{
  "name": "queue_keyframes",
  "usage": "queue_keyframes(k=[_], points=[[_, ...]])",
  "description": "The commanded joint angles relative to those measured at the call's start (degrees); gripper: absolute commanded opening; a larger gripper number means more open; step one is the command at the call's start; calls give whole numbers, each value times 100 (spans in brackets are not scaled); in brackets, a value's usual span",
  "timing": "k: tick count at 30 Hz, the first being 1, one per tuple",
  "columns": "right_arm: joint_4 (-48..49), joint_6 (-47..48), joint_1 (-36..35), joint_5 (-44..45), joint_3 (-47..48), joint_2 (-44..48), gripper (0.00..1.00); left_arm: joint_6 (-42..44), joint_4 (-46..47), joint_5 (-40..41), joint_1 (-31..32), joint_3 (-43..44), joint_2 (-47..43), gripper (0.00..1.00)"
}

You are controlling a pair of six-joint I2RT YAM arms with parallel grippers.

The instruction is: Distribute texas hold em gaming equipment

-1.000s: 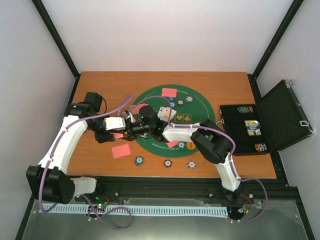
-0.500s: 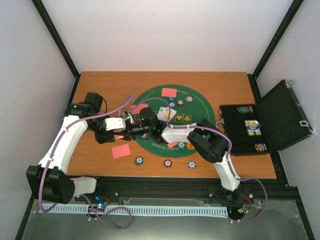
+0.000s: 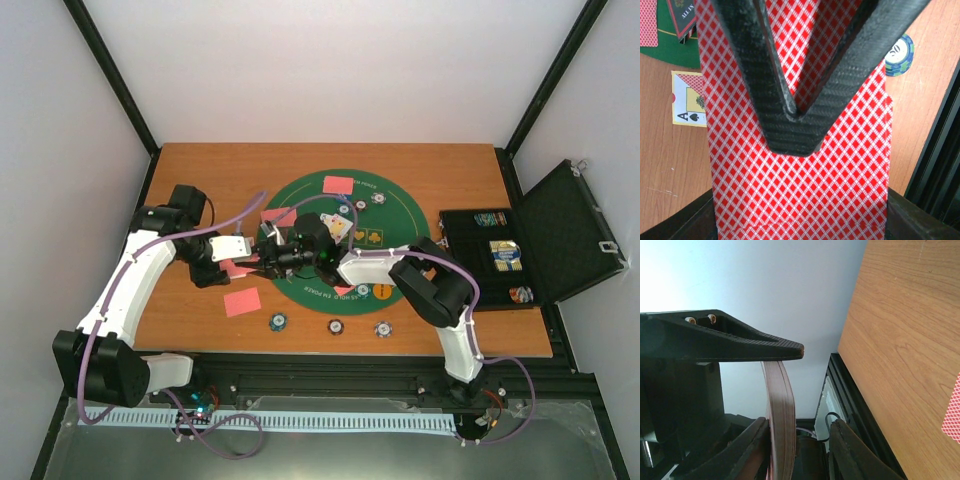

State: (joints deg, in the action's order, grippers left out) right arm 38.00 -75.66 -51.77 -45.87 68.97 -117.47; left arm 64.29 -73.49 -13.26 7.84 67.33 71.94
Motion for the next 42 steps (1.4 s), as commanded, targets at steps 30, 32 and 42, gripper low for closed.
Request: queue_keyframes(k=[30,32,42], points=[[-5115,3718,1236,802,672,1551,3,84,153,50,9,61,-145,10],[-6887,4951,1343,2061,1486,1416,3,85,154,66,10,53,-153,10],[-8752,7926,1227,7970,3306,-550,3,27,149,70,10,88,-109,10]])
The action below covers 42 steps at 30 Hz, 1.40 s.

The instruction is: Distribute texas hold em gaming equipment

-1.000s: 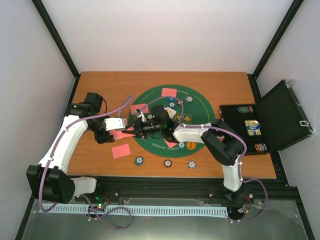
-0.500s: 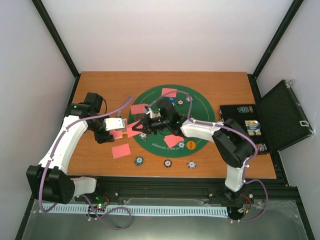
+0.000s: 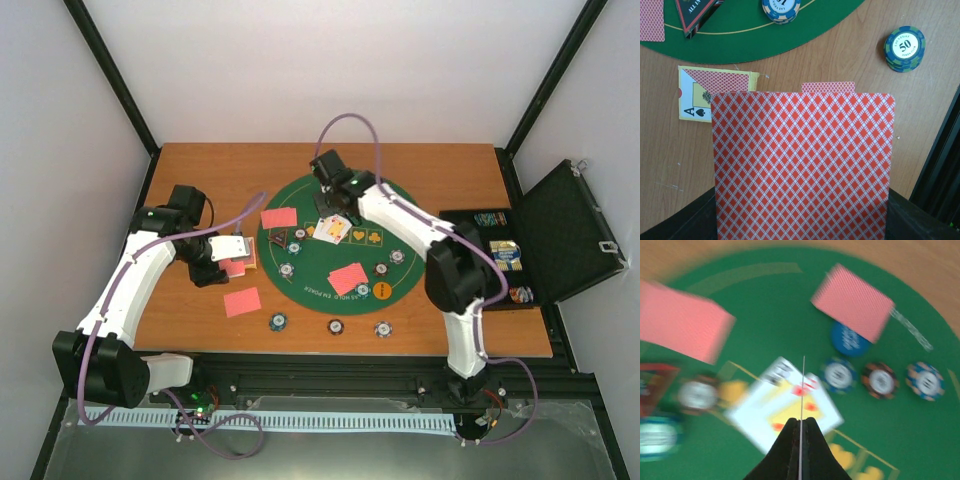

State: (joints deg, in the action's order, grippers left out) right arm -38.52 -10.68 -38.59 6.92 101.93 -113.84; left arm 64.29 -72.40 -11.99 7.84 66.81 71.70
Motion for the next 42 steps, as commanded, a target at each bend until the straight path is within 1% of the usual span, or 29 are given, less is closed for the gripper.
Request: queue_keyframes(k=[1,4,7,10,12,15,19,21,24,26,28,29,31,34,37,39,42], points=[[-1048,1524,-119,2875,43,-998,3,30,46,-53,12,133,-79,10],[-879,1678,-229,3347,160,-1374,3,35,49,-26,10,148,-47,10],[-561,1966,-355,3794,86,-1638,4,31,38,-31,9,161,-38,10],[-593,1937,-385,3854,130,-1830,8,46,41,-48,8,153,-55,10],[-660,1781,-386,3713,142,-1823,14,57,53,-53,10,141,-68,10],[-698,1593,-386,3193,72,-1647,24,74,57,-33,8,139,-52,10],[-707,1445,-386,2506,-30,-1292,41,81,50,-48,7,172,-55,10],[-751,1382,-382,2208,-24,-1156,47,75,35,-66,8,191,-59,10],[-752,1176,-344,1599,-76,-823,57,85,16,-60,7,188,-75,10],[-710,884,-278,998,-116,-539,62,84,24,-58,10,177,-85,10],[-544,495,-199,63,-245,-184,66,86,19,-74,9,183,-86,10],[-374,294,-173,-573,-387,9,69,79,30,-90,8,187,-86,10],[-5,-235,-144,-1380,-705,389,74,75,37,-106,9,192,-86,10],[764,-1199,-125,-2717,-1258,727,75,66,58,-134,13,206,-87,10],[2158,-2529,-169,-3970,-2259,986,73,53,77,-178,10,229,-82,10],[2939,-3203,-312,-4362,-2601,1005,73,42,69,-212,8,243,-70,10],[3743,-3871,-579,-4634,-2794,967,74,33,69,-219,9,235,-51,10]])
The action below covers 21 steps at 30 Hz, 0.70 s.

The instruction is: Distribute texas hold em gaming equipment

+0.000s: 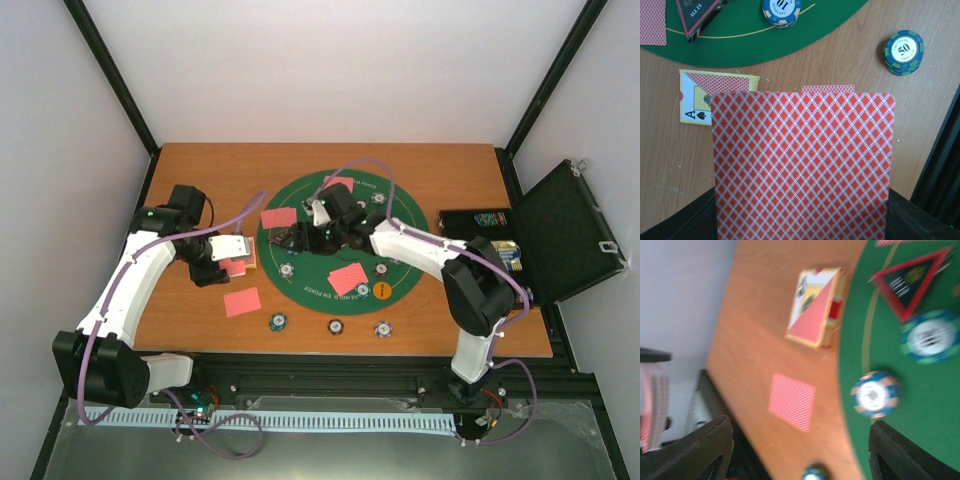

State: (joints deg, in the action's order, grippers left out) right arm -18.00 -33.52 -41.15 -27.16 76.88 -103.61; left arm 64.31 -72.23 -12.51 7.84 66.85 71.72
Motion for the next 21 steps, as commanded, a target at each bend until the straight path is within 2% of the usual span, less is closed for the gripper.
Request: queue_keyframes(k=[1,9,21], points=[[1906,-1759,-404,-1333,-318,-73,74,37,65,-160,8,225,-51,10],[3124,-2661,-746,-1609,-529,-384,75,40,85,-145,8,222,-71,10],[4035,-3320,-1063,-1731,-482,-895,75,20,85,-173,9,262,-88,10]])
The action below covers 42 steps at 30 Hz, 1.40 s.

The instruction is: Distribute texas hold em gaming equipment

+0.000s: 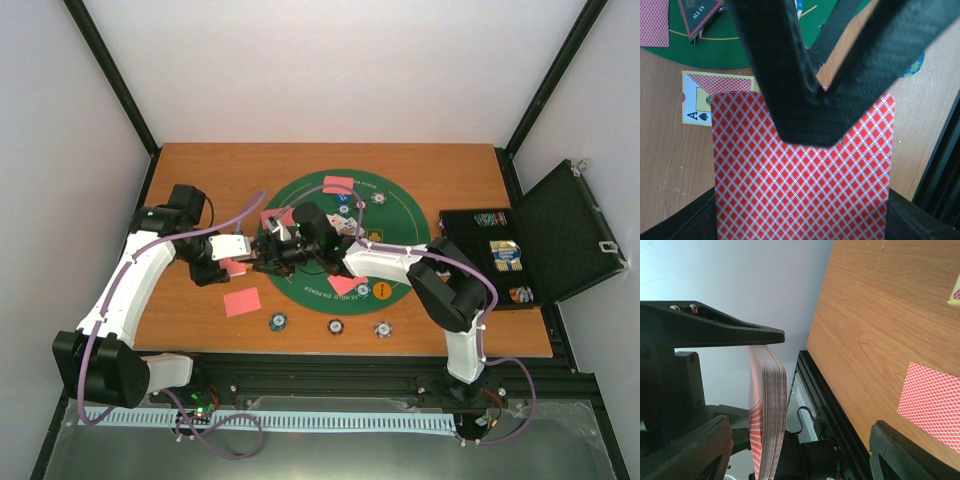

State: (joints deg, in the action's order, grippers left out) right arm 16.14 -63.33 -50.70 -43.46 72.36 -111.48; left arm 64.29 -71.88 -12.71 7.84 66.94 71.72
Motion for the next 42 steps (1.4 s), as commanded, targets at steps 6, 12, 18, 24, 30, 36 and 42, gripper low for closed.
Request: queue_keyframes(k=[6,12,18,24,30,36,42], points=[[1332,-884,-265,-203,121,-498,75,18,65,-152,10,232,-86,11],[1316,-1021,-353,-250,474,-901,73,21,52,-170,8,258,-106,10],[1229,-972,-229,-248,338,-910,61,31,57,-139,7,241,-123,10],[1166,-835,27,-216,-201,-538,53,41,77,-182,9,248,-124,11],[1140,-807,42,-198,-265,-331,41,22,85,-180,8,223,-119,10],[968,-743,68,-172,-255,-80,15,49,107,-71,7,167,-124,10],[618,-562,112,-148,-194,115,5,44,176,-21,8,95,-106,10]])
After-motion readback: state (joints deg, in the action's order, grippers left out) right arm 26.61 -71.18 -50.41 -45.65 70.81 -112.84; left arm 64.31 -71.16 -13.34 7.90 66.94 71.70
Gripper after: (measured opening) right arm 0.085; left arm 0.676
